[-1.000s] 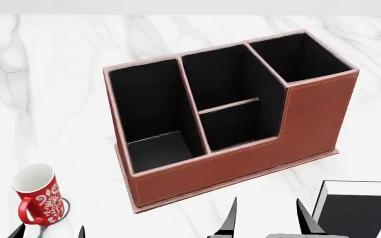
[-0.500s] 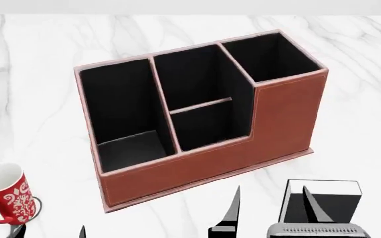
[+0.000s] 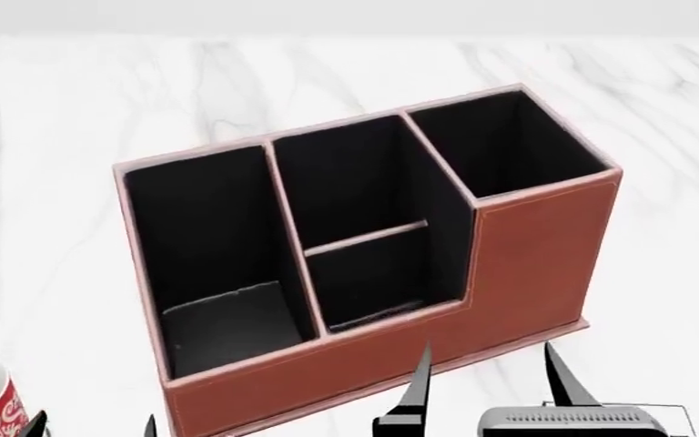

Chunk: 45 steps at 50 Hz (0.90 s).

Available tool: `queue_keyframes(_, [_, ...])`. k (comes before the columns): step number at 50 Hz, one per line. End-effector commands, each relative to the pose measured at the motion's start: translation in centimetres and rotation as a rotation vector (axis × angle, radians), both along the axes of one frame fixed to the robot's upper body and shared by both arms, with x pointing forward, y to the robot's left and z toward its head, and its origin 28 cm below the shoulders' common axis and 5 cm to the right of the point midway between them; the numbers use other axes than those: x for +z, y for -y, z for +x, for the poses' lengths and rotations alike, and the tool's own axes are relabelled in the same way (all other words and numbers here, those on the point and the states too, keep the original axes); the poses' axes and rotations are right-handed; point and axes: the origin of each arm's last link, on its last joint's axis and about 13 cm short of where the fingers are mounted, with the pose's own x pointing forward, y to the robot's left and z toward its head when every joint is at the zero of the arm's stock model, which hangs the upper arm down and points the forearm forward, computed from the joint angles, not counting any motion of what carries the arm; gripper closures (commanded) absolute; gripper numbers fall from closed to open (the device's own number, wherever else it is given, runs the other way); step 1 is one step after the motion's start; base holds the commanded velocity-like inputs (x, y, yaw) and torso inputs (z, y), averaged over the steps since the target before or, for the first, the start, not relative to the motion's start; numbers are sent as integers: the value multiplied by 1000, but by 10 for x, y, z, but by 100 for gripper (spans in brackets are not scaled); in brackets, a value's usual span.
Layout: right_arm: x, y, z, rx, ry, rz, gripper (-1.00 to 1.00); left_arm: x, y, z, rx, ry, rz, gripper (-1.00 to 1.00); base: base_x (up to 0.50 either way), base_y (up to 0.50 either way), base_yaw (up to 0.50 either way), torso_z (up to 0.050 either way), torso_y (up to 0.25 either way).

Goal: Pick up the book and place it in the left compartment of the caddy.

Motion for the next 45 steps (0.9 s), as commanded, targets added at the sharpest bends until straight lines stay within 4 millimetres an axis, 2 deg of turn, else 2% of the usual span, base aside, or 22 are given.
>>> queue_keyframes(1, [0, 0, 1, 2, 3, 4, -100, 1, 0, 1, -2, 5, -2, -100, 500, 0, 0, 0, 0])
queue_keyframes(10, [-1, -1, 2, 4, -8, 14, -100, 1, 0, 1, -2, 5, -2, -100, 500, 0, 0, 0, 0])
queue_keyframes(29, [-1, -1, 2, 4, -17, 14, -100, 1, 0, 1, -2, 5, -2, -100, 0, 0, 0, 0, 0])
queue_keyframes(32, [6, -1, 3, -7, -55, 23, -100, 1, 0, 1, -2, 3, -4, -100, 0, 0, 0, 0, 0])
queue_keyframes(38, [32, 2, 4, -39, -112, 19, -100, 1, 0, 1, -1, 2, -9, -100, 0, 0, 0, 0, 0])
queue_keyframes(45, [55, 5, 6, -57, -117, -2, -100, 1, 0, 1, -1, 1, -11, -100, 0, 0, 0, 0, 0])
